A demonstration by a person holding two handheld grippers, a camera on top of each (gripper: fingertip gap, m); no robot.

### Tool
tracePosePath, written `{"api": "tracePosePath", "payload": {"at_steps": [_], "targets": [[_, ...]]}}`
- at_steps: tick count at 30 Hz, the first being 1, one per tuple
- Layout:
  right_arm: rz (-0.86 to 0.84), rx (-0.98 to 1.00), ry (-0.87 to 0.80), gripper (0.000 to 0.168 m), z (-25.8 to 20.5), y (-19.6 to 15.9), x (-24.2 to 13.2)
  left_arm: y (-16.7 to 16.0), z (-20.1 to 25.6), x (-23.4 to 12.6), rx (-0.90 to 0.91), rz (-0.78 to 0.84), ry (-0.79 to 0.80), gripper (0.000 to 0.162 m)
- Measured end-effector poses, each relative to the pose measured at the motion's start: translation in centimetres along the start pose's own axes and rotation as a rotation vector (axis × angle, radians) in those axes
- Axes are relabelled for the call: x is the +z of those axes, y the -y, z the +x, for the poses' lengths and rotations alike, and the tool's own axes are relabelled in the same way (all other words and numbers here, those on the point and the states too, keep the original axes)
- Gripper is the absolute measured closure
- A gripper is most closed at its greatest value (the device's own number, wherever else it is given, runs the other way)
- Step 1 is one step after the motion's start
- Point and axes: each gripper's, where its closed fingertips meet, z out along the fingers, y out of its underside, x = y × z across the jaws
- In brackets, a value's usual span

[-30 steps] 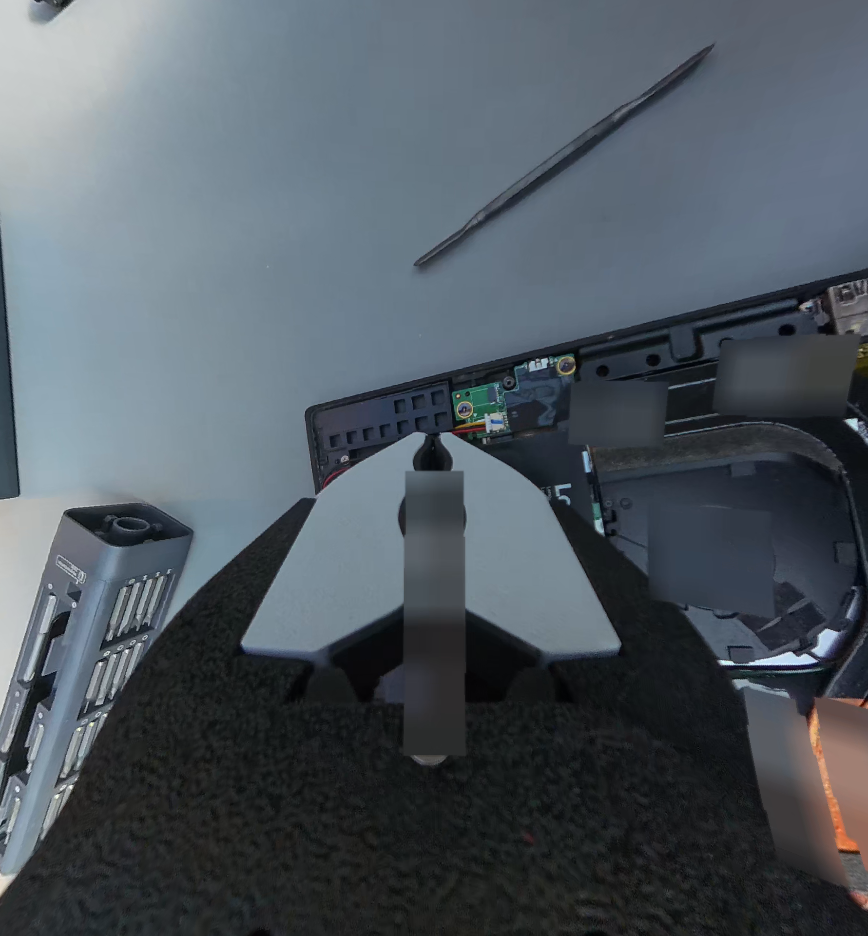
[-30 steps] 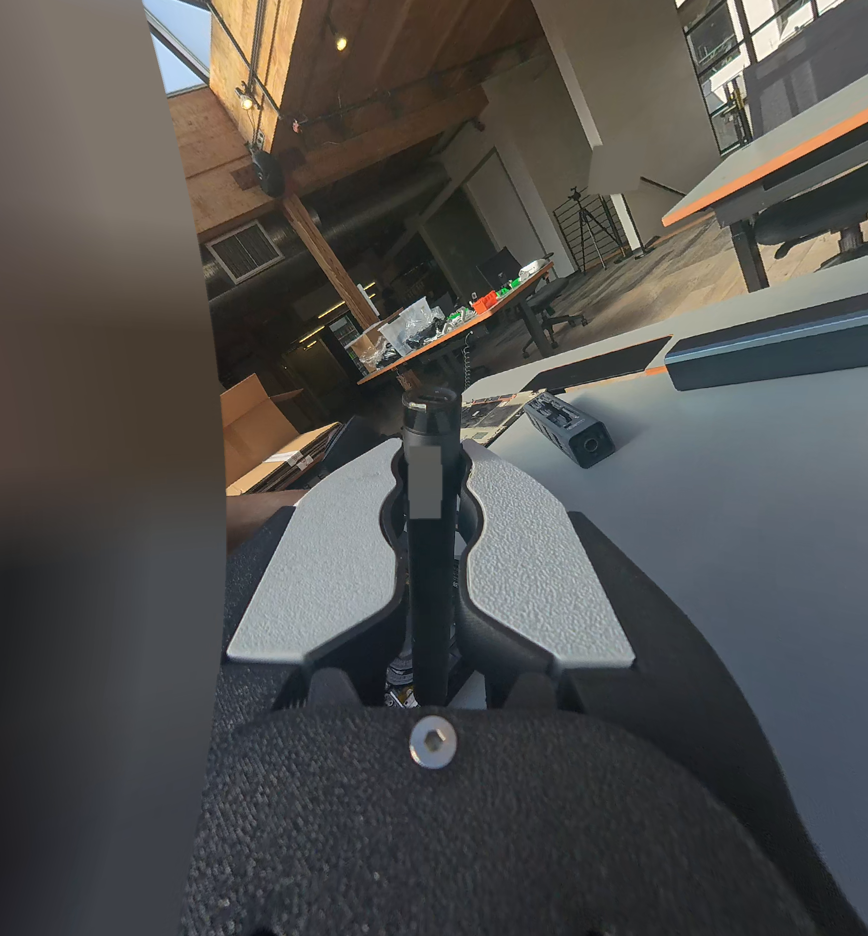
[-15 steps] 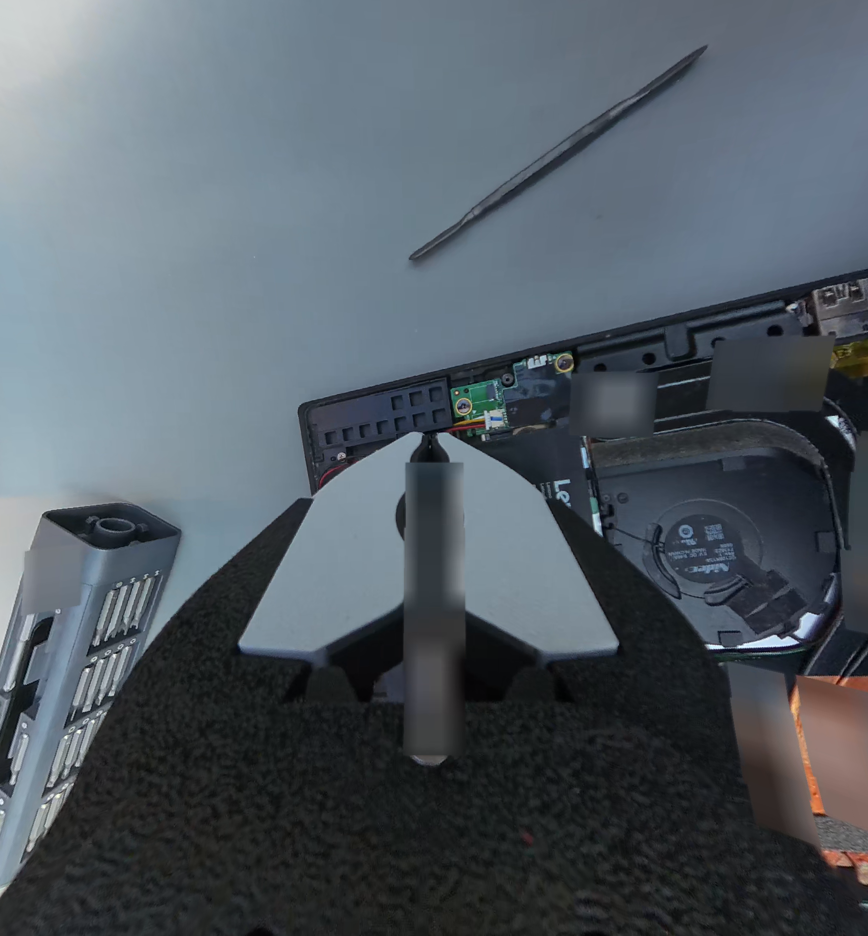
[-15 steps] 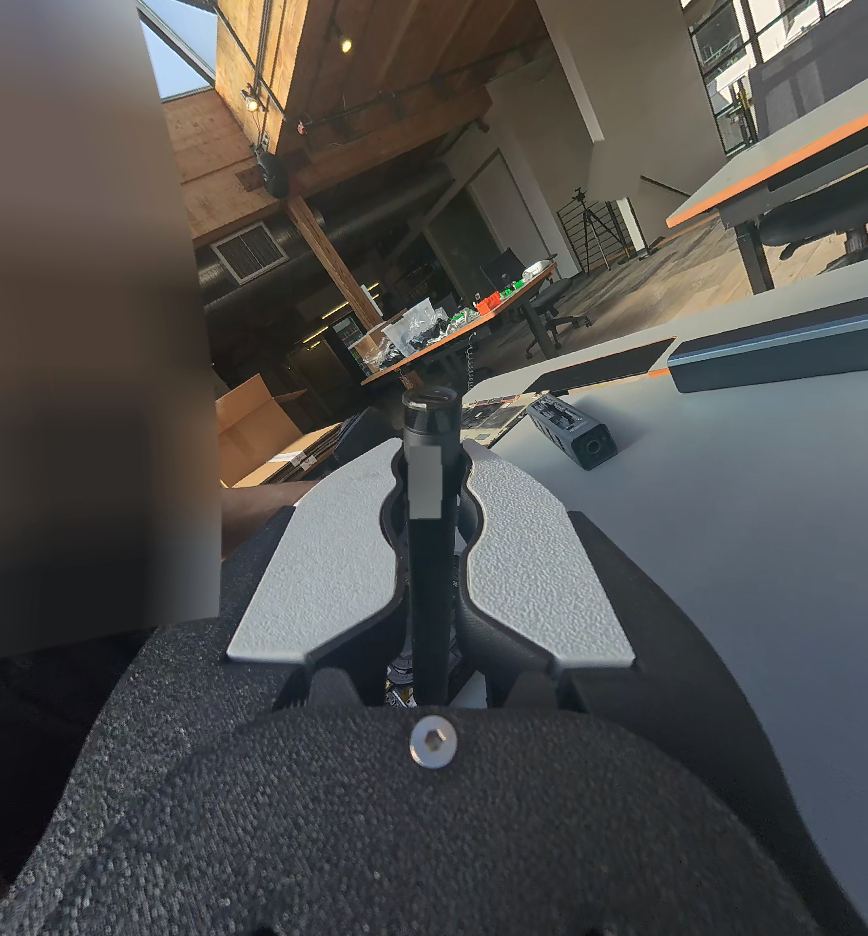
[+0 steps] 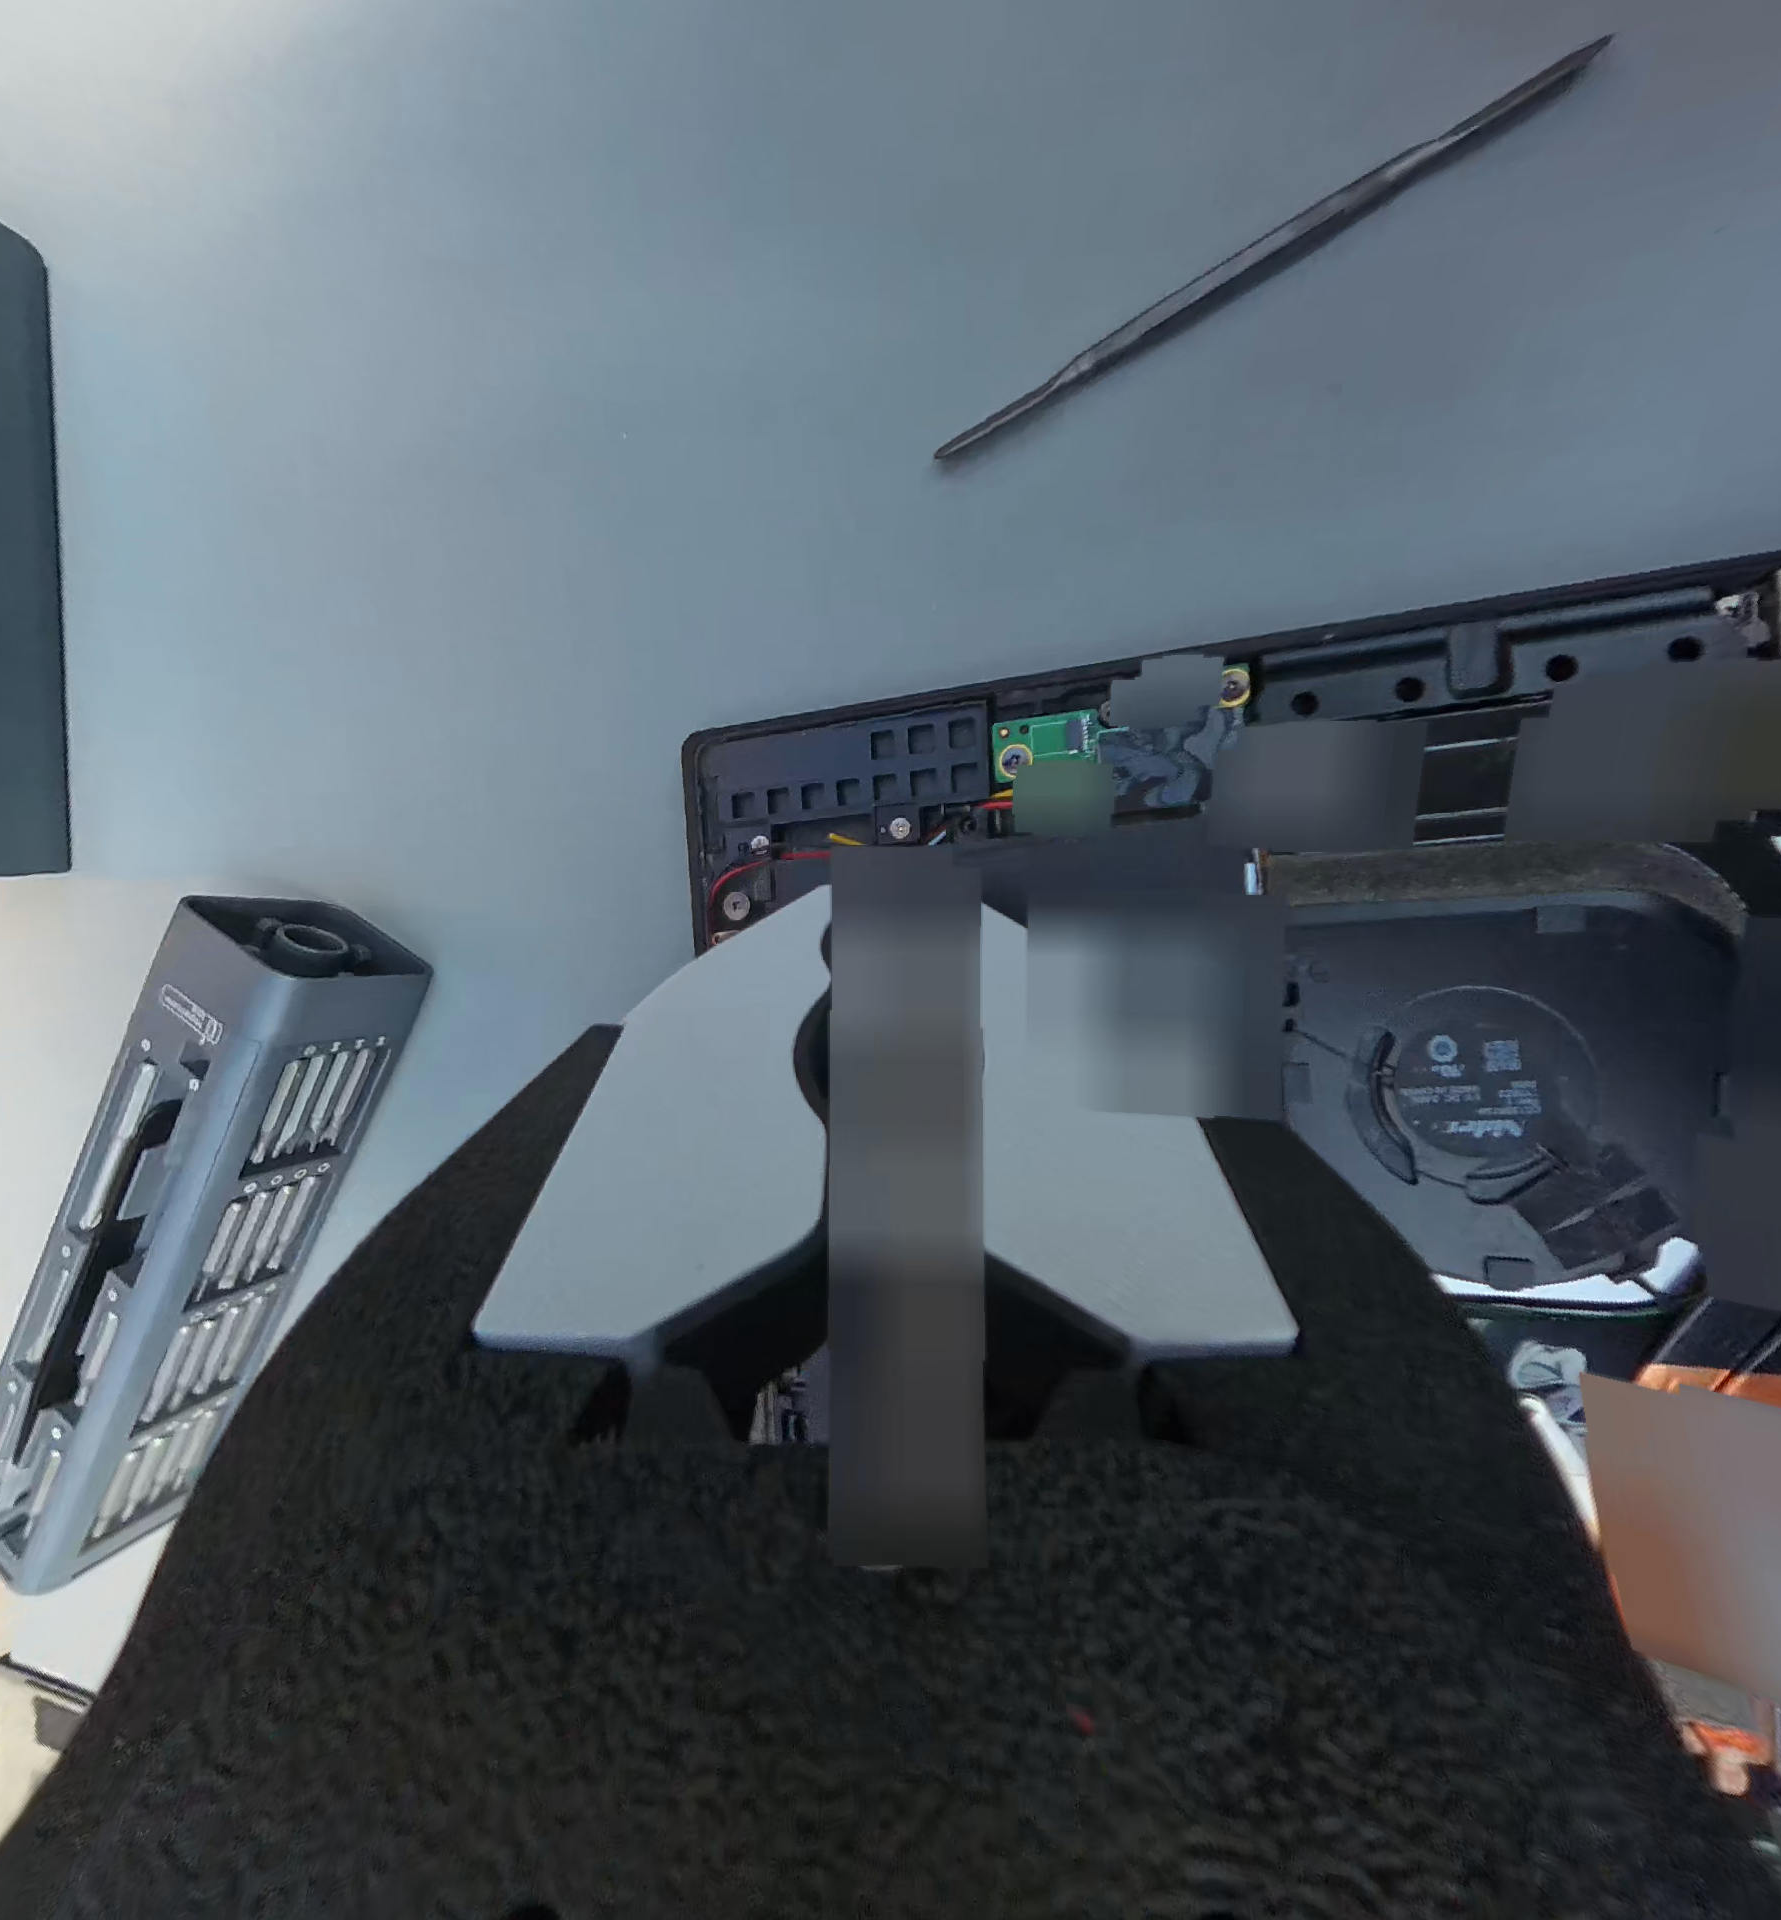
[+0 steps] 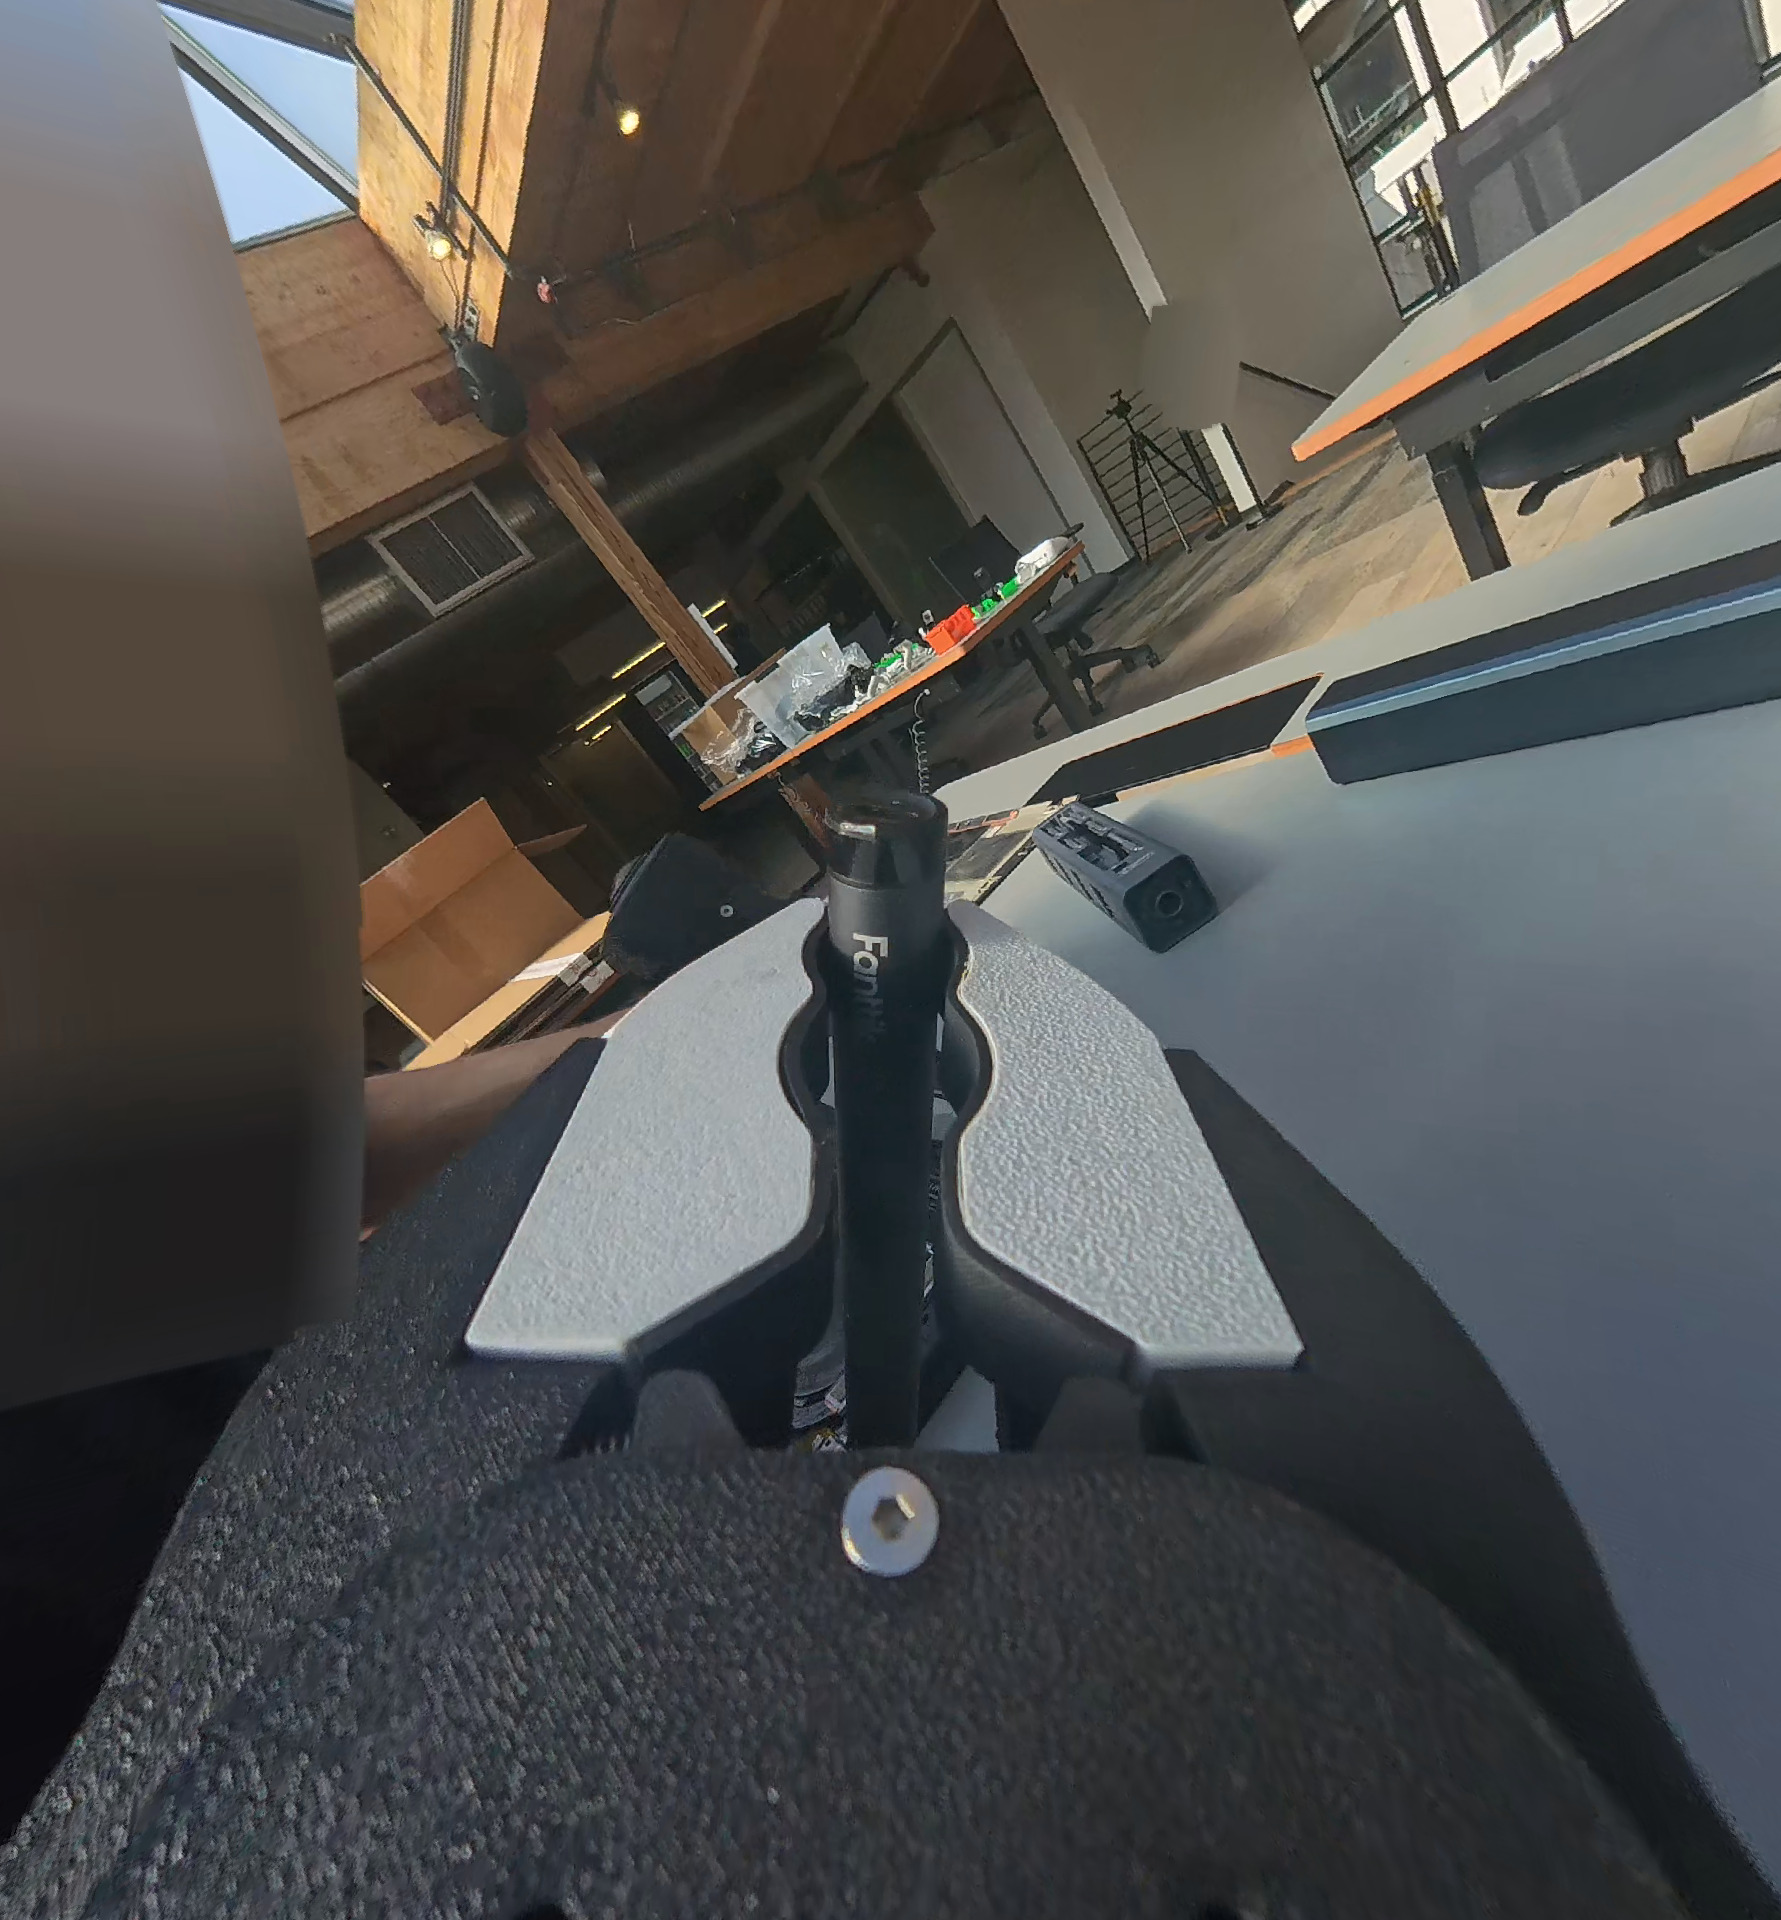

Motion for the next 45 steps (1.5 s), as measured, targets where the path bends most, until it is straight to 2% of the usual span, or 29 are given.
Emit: {"api": "tracePosePath", "payload": {"at_steps": [3, 7, 8, 10, 12, 15, 17, 21, 28, 33, 45], "targets": [[-0.048, 0.027, -0.024, 0.152, 0.6, -1.0, 1.3, 0.7, 1.1, -1.4, -0.183, 0.1, -0.038, 0.139], [-0.098, 0.059, -0.025, 0.152, 0.5, -1.5, 4.0, 2.7, 3.0, -3.6, -0.492, 0.311, -0.146, 0.1], [-0.101, 0.054, -0.018, 0.152, 0.3, -1.4, 4.9, 3.4, 3.3, -4.2, -0.546, 0.364, -0.167, 0.097], [-0.094, 0.004, -0.018, 0.152, 0.3, -0.7, 6.5, 4.1, 3.7, -5.2, -0.606, 0.437, -0.178, 0.097], [-0.076, -0.031, -0.037, 0.152, 0.9, 0.6, 8.0, 3.8, 3.7, -5.8, -0.619, 0.438, -0.137, 0.099], [-0.073, -0.049, -0.034, 0.152, 1.9, 1.7, 10.5, 2.6, 3.9, -6.1, -0.61, 0.39, -0.078, 0.121], [-0.087, -0.059, -0.058, 0.152, 3.3, 1.6, 12.2, 2.5, 4.7, -6.1, -0.617, 0.392, -0.089, 0.127], [-0.102, 0.032, -0.054, 0.152, 5.5, 0.5, 14.4, 1.3, 5.9, -6.4, -0.657, 0.398, -0.082, 0.129], [-0.139, 0.049, -0.047, 0.152, 6.5, -1.1, 15.6, -2.2, 6.0, -8.0, -0.814, 0.447, -0.089, 0.134], [-0.165, 0.032, -0.041, 0.152, 6.4, -1.4, 16.0, -4.2, 5.4, -8.9, -0.849, 0.448, -0.048, 0.135], [-0.196, -0.001, -0.036, 0.152, 5.6, -1.6, 15.9, -5.5, 4.6, -9.6, -0.874, 0.464, -0.019, 0.133]]}}
